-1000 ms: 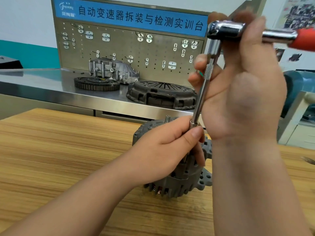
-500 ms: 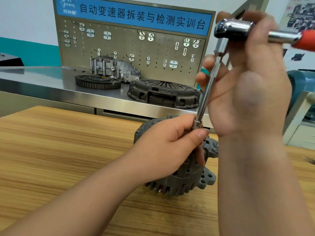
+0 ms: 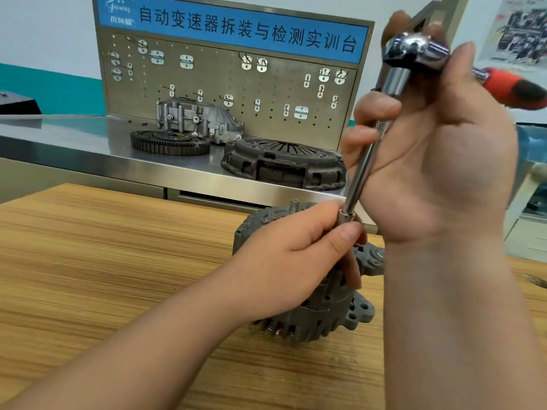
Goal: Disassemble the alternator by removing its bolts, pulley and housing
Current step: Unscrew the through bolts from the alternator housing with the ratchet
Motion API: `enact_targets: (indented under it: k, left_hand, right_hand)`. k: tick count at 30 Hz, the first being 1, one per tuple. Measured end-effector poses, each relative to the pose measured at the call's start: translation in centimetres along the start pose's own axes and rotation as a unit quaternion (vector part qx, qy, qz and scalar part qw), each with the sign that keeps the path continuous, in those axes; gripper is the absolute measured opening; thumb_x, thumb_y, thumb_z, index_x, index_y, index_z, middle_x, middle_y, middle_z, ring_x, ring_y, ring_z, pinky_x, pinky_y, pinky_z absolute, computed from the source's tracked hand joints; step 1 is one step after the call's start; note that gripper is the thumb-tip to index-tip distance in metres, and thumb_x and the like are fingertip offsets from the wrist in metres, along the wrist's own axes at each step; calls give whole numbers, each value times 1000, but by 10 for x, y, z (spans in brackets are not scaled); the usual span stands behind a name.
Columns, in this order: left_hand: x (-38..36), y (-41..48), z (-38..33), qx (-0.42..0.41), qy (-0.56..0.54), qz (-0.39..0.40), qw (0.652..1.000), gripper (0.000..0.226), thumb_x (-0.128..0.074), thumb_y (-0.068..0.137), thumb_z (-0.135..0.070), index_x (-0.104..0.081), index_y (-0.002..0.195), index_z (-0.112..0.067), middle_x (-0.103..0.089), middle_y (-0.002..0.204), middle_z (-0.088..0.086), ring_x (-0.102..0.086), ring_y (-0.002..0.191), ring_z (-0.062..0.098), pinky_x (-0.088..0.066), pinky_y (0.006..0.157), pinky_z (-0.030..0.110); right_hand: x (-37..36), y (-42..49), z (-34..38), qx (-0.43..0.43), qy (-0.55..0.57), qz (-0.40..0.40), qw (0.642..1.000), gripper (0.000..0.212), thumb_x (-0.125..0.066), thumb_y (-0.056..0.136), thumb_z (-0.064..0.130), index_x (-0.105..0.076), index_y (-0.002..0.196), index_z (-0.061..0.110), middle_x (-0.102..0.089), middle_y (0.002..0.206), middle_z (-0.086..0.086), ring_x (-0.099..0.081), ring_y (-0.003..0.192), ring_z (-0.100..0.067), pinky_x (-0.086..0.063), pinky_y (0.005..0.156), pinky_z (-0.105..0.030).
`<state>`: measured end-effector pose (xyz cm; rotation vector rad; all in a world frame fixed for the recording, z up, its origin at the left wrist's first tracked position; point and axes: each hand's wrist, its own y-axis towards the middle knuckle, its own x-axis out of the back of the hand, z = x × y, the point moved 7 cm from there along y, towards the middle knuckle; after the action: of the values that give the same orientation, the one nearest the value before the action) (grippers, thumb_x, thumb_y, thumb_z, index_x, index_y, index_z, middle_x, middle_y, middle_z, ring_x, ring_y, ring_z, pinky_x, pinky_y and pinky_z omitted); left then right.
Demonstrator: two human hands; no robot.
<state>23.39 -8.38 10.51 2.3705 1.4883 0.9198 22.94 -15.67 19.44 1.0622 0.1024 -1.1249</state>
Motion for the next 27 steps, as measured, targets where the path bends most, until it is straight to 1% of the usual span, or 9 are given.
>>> enact_targets:
  k: [3, 6, 9, 11, 16, 18, 22, 25, 27]
  left_hand:
    - [0, 0, -2, -4, -1, 1, 1000, 21, -42, 92, -35, -56, 86, -21, -69, 72, -8, -67, 79, 20, -52, 80, 54]
    - [2, 1, -2, -3, 12, -2, 1000, 26, -43, 91, -34, -60, 94, -15, -69, 72, -9, -68, 78, 17, -53, 79, 52]
    - [2, 2, -1, 4, 27, -10, 1000, 33, -43, 90, -38, -62, 104, -15, -72, 84, -7, -67, 82, 10, -54, 82, 49]
    - [1, 2, -2, 2, 34, -11, 999, 36, -42, 91, -39, -62, 108, -15, -73, 91, -6, -67, 87, 8, -54, 84, 46]
    - [3, 0, -4, -1, 14, -11, 1000, 28, -39, 92, -42, -59, 91, -22, -68, 74, -15, -63, 74, 5, -52, 76, 43]
    - [2, 0, -4, 0, 8, 5, 1000, 29, -38, 93, -41, -59, 97, -22, -71, 79, -9, -67, 83, 16, -51, 83, 50]
    - [2, 1, -4, -10, 31, 9, 999, 27, -40, 92, -37, -58, 95, -16, -70, 76, -10, -67, 84, 26, -51, 82, 52]
    - [2, 2, -4, -6, 23, 7, 1000, 29, -42, 91, -36, -58, 94, -12, -69, 74, -8, -67, 82, 30, -53, 79, 53]
    - [2, 2, -4, -6, 28, 8, 1000, 31, -42, 90, -37, -60, 98, -13, -70, 76, -7, -68, 83, 23, -53, 81, 52]
  right_hand:
    - [-1, -1, -1, 6, -5, 11, 1000, 30, -27, 106, 34, -50, 112, 15, -63, 83, 5, -52, 50, -8, -41, 47, -22]
    - [-2, -6, 13, 134, -183, -25, 974, 18, -35, 105, 24, -50, 107, 13, -61, 95, -3, -57, 54, -14, -45, 49, -26]
    - [-21, -20, 29, 339, -440, -21, 831, 10, -41, 102, 13, -47, 101, 21, -58, 92, -3, -55, 57, -18, -45, 51, -25]
    - [-24, -25, 30, 384, -478, -15, 790, 13, -41, 101, 11, -43, 104, 23, -56, 90, 0, -51, 55, -18, -45, 49, -30]
    - [-1, -8, 15, 150, -200, -61, 966, 19, -33, 105, 24, -50, 107, 14, -64, 106, -7, -58, 54, -14, -46, 50, -25]
    - [2, -2, 4, 46, -60, -33, 997, 27, -29, 105, 32, -51, 109, 17, -67, 97, 1, -55, 52, -9, -44, 48, -22]
    - [5, 1, 0, 6, 0, -6, 1000, 28, -29, 105, 36, -52, 109, 21, -69, 92, 5, -54, 52, -7, -43, 48, -21]
    - [5, -2, 15, 134, -179, -31, 974, 18, -36, 104, 28, -51, 109, 19, -64, 108, -6, -59, 57, -15, -45, 52, -25]
    - [-5, -8, 26, 251, -337, -24, 907, 13, -41, 103, 21, -51, 109, 16, -61, 110, -14, -63, 66, -23, -48, 54, -25]
